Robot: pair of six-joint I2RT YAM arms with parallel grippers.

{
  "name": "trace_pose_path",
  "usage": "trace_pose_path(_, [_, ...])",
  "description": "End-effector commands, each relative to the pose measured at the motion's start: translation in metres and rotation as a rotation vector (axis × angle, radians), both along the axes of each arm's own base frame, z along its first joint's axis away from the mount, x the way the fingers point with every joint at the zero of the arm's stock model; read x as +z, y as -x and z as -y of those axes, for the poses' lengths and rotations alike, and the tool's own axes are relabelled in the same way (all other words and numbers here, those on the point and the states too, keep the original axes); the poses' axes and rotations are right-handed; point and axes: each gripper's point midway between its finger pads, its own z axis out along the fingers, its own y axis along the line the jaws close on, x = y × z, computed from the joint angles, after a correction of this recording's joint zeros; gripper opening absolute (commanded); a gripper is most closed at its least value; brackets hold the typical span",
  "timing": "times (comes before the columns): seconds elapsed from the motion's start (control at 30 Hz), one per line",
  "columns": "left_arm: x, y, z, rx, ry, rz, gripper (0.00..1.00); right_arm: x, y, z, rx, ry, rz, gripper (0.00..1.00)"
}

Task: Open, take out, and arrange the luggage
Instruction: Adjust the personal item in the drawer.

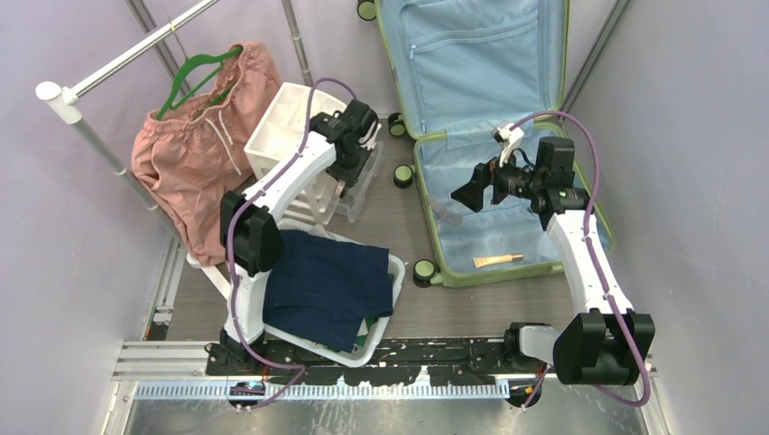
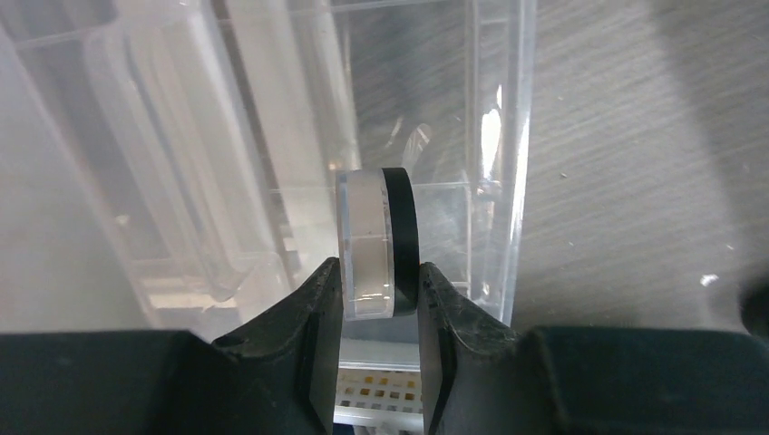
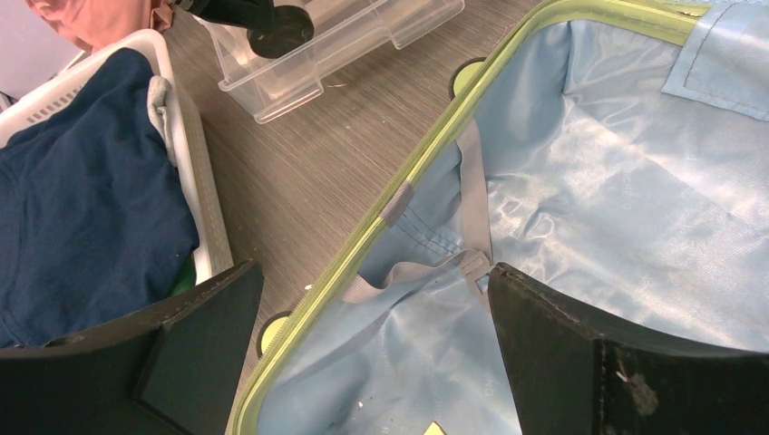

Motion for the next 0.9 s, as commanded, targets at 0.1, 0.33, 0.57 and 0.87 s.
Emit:
trace_pose_path(0.1, [0.013, -0.029, -0.011, 0.076, -0.151, 0.199, 0.00, 0.026, 0.000, -0.001, 0.013, -0.003, 0.095, 1.00])
trace_pose_path(0.33, [0.001, -0.044, -0.012, 0.116, -0.289, 0.279, 0.01, 0.025, 0.001, 0.000, 0.013, 0.002, 0.095, 1.00])
trace_pose_path(0.57, [-0.017, -0.038, -0.008, 0.108, -0.298, 0.206, 0.27, 0.025, 0.003, 0.000, 0.015, 0.010, 0.097, 1.00])
trace_pose_path(0.87, [0.014, -0.035, 0.006, 0.100, -0.192, 0.213, 0.57, 0.025, 0.000, 0.001, 0.012, 0.009, 0.099, 1.00])
